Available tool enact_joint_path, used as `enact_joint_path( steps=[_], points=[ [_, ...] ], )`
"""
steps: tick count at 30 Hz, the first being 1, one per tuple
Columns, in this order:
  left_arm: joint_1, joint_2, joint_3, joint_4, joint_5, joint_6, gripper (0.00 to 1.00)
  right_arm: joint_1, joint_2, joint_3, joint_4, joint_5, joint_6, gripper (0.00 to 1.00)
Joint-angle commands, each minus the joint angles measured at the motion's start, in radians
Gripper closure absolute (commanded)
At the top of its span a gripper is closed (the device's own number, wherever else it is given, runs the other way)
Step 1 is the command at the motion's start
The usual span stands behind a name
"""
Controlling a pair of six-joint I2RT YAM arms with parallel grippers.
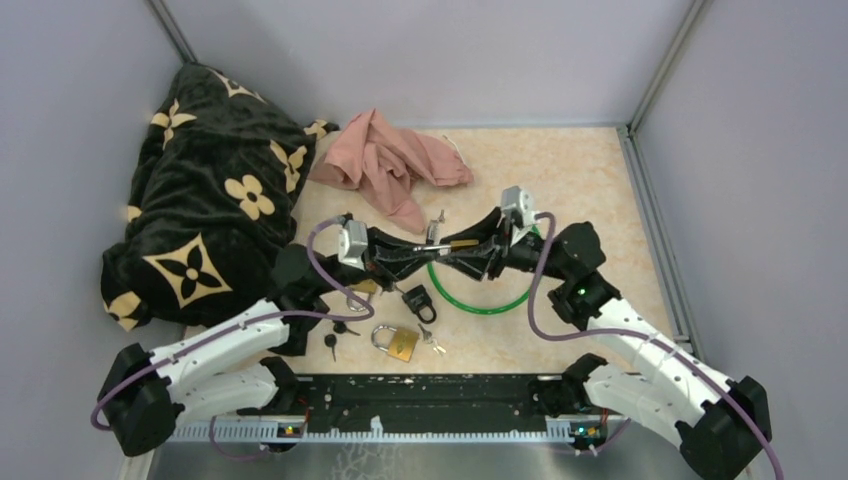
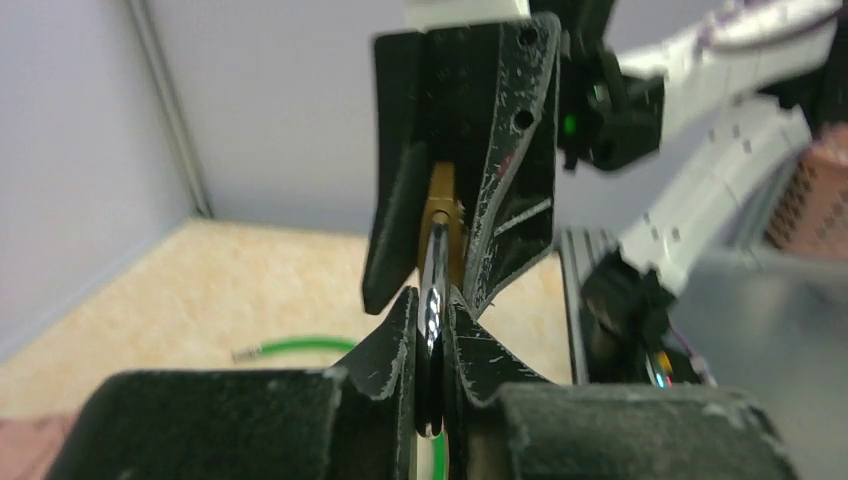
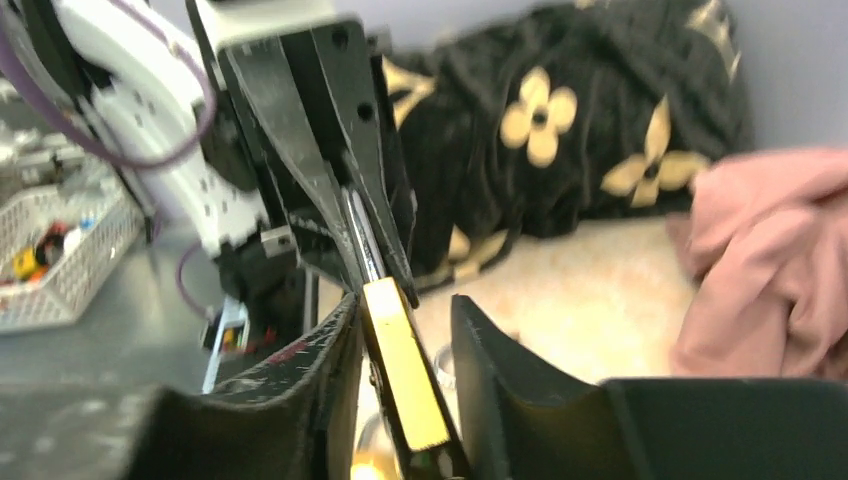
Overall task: Lock with the key
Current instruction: Lock the lock.
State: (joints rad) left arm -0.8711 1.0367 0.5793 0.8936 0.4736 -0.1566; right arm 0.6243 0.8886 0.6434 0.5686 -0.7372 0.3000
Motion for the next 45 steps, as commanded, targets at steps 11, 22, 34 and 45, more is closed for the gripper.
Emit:
enact_joint_path(
  steps=[11, 22, 34, 45],
  points=[
    [0.186, -0.083, -0.133, -0.65, 0.298, 0.065, 1.0, 0.045, -0.045, -0.105, -0.476, -0.125, -0.252, 0.22],
    [0.31, -0.193, -0.158, -0.654, 0.372, 0.004, 1.0, 0.224, 0.114, -0.362, 0.064, 0.119, -0.152, 0.36],
    [0.315, -0.21, -0.146, -0.6, 0.436, -0.047, 1.0, 0.226, 0.469, -0.346, 0.476, 0.035, -0.046, 0.47],
    [0.315, -0.19, -0.148, -0.56, 0.442, -0.073, 1.0, 0.235, 0.521, -0.315, 0.5, -0.01, -0.024, 0.75]
  ],
)
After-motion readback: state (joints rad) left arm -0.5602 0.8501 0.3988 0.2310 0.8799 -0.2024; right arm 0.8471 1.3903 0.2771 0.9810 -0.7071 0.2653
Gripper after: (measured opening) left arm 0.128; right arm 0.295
